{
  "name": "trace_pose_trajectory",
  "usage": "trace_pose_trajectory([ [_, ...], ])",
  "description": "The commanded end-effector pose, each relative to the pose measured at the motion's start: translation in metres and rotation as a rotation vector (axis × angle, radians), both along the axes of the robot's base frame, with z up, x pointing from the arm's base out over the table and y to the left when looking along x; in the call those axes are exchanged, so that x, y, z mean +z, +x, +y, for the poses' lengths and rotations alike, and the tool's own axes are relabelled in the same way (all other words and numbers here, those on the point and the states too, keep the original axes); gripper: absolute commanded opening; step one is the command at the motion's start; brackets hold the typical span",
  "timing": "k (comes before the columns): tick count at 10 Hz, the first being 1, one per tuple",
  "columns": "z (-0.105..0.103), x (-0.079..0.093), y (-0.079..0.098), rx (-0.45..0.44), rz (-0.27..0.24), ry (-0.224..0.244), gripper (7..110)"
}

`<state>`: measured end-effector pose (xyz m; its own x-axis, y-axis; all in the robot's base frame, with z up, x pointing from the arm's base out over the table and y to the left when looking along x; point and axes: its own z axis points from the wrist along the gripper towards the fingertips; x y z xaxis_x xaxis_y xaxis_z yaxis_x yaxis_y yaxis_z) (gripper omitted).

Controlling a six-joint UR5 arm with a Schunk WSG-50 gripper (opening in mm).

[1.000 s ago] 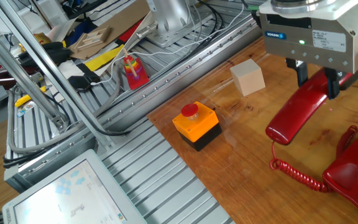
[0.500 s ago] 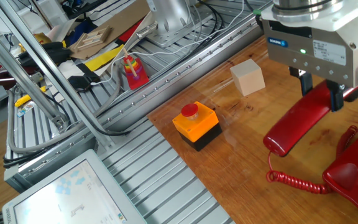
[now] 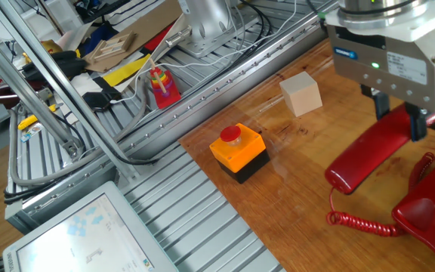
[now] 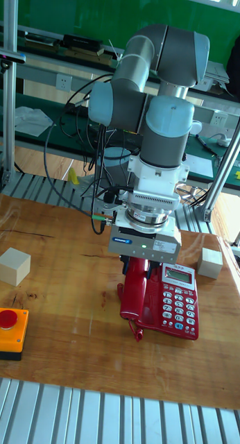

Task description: Place the handset of the telephone on the corresponding phone cradle

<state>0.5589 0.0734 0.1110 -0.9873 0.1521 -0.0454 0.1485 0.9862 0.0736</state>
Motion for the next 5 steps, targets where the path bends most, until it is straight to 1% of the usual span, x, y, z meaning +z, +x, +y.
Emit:
trace_pose_trajectory([
  [1, 0.020, -0.001, -0.010, -0.037, 0.010, 0.024, 7],
  [3, 0.041, -0.008, -0.018, -0.033, 0.001, 0.043, 7],
  [5, 0.055, -0.014, -0.028, -0.023, 0.002, 0.050, 7],
])
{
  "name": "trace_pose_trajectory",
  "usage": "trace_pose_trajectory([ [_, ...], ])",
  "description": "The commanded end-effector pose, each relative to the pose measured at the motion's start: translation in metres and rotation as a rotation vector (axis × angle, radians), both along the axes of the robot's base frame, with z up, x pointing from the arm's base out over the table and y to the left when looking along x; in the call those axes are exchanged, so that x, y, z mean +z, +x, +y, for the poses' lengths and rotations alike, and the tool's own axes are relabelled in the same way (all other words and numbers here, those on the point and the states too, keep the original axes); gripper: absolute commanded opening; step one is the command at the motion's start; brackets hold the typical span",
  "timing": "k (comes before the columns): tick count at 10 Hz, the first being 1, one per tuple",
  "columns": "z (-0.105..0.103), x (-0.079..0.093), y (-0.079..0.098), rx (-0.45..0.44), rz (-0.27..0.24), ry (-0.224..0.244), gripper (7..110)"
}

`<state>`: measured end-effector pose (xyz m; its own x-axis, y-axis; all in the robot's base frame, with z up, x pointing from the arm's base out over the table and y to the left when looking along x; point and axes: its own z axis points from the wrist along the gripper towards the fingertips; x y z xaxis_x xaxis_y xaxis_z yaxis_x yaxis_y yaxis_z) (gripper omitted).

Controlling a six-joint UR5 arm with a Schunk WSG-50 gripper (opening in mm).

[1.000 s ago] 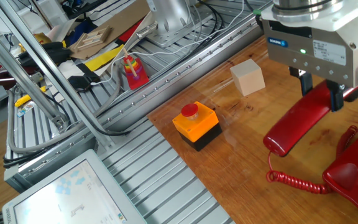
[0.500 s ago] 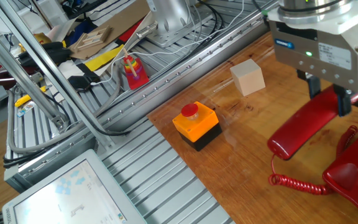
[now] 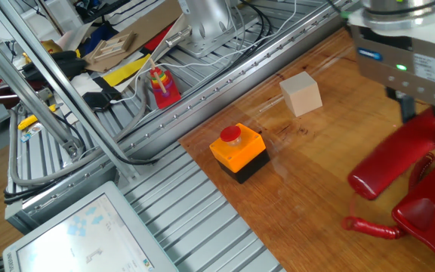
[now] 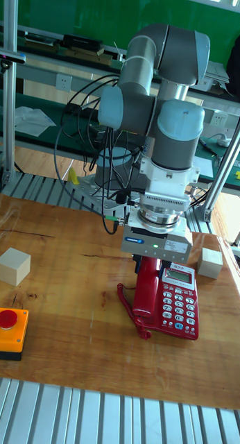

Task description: Place the handset of the telephone on the corresponding phone cradle

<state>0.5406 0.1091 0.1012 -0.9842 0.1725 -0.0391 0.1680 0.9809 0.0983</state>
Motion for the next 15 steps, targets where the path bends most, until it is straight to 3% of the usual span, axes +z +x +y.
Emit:
trace_pose_trajectory([
  [1, 0.023, -0.006, -0.012, -0.003, -0.002, 0.026, 7],
  [5, 0.006, -0.012, -0.013, 0.048, -0.001, -0.038, 7],
  [10, 0.011, -0.026, -0.015, 0.047, -0.004, -0.022, 7],
  [15, 0.013, -0.025, -0.020, 0.047, 0.008, -0.017, 7],
])
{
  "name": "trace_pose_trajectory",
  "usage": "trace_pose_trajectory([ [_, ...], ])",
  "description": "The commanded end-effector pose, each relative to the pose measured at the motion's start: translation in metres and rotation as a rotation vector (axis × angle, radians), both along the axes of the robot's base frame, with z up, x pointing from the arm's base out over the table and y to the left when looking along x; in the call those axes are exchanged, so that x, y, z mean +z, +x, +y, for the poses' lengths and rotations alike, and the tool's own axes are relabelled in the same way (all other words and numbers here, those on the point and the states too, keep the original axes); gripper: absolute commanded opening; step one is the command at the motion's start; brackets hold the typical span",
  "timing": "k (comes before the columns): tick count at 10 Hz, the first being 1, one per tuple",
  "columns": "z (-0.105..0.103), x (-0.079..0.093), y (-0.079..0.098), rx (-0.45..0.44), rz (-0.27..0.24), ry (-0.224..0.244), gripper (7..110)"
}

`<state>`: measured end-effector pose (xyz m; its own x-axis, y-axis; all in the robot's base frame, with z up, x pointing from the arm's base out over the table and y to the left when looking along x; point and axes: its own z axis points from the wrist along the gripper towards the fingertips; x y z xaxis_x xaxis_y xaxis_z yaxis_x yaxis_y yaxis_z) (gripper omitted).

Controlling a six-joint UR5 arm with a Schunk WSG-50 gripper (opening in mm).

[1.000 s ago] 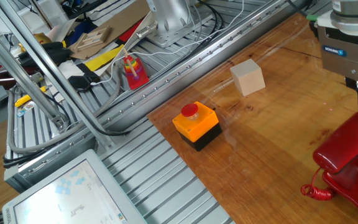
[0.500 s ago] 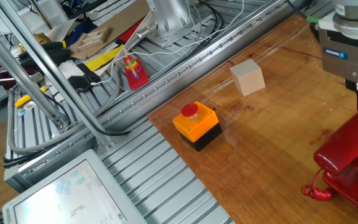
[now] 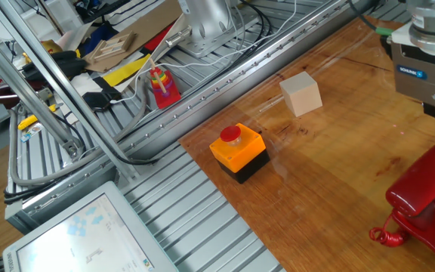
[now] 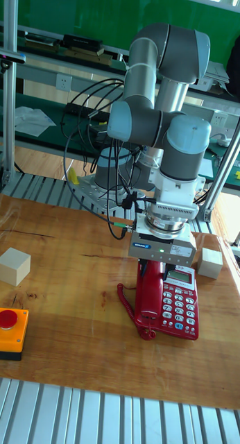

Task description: Place the handset of the telephone on the corresponding phone cradle

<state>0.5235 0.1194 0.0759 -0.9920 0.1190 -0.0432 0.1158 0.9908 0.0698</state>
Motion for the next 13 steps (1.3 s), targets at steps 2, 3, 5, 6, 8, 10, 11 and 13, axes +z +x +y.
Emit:
trace_pose_trajectory([
  [2, 0.006, 0.000, -0.008, -0.010, 0.016, 0.012, 7],
  [3, 0.006, -0.001, -0.011, -0.010, 0.022, 0.012, 7],
  [5, 0.006, -0.002, -0.011, -0.009, 0.019, 0.006, 7],
  [6, 0.005, -0.003, -0.011, -0.007, 0.017, 0.001, 7],
  [8, 0.004, -0.006, -0.009, -0.006, 0.013, 0.001, 7],
  [10, 0.005, -0.007, -0.010, -0.009, 0.008, 0.000, 7],
  [11, 0.005, -0.008, -0.011, -0.008, 0.008, 0.000, 7],
  [13, 0.009, -0.010, -0.015, 0.004, 0.010, 0.002, 7],
])
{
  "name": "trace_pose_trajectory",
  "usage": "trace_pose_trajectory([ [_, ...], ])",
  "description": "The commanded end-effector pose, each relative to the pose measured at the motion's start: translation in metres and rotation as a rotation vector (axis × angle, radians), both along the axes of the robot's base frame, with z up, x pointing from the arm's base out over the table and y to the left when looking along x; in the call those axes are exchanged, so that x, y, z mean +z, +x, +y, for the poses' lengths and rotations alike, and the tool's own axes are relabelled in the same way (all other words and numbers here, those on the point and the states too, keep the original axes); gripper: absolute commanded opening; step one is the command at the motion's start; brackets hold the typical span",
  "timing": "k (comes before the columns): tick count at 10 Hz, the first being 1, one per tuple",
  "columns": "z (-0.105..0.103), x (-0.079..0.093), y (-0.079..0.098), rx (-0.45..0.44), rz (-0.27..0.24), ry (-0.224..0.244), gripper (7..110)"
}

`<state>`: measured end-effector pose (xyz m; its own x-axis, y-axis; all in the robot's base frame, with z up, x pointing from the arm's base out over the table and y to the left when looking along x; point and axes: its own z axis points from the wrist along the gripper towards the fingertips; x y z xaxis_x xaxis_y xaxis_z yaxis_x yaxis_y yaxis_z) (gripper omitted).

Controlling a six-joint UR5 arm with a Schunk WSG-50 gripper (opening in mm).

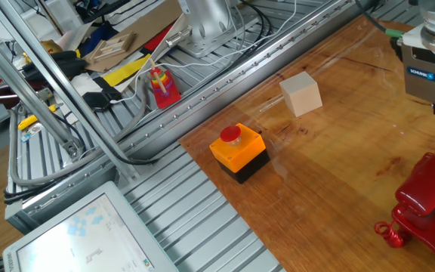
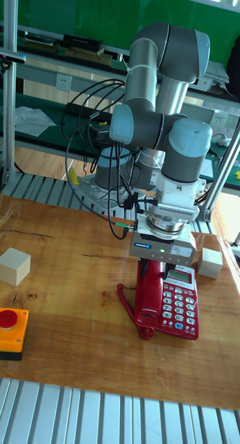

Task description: Place the handset of the telephone on the corresponding phone cradle

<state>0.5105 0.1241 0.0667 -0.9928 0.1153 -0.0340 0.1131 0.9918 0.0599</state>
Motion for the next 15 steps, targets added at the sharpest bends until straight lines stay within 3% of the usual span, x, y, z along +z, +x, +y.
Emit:
trace_pose_trajectory([
  [1, 0.010, -0.001, -0.006, 0.020, 0.002, 0.026, 7],
  [5, 0.016, 0.000, -0.009, 0.100, 0.004, 0.045, 7],
  [10, 0.009, 0.000, -0.006, 0.087, 0.000, 0.036, 7],
  [12, 0.007, 0.000, 0.002, 0.051, -0.024, 0.068, 7],
  [15, -0.012, 0.000, 0.008, 0.031, -0.029, 0.023, 7],
])
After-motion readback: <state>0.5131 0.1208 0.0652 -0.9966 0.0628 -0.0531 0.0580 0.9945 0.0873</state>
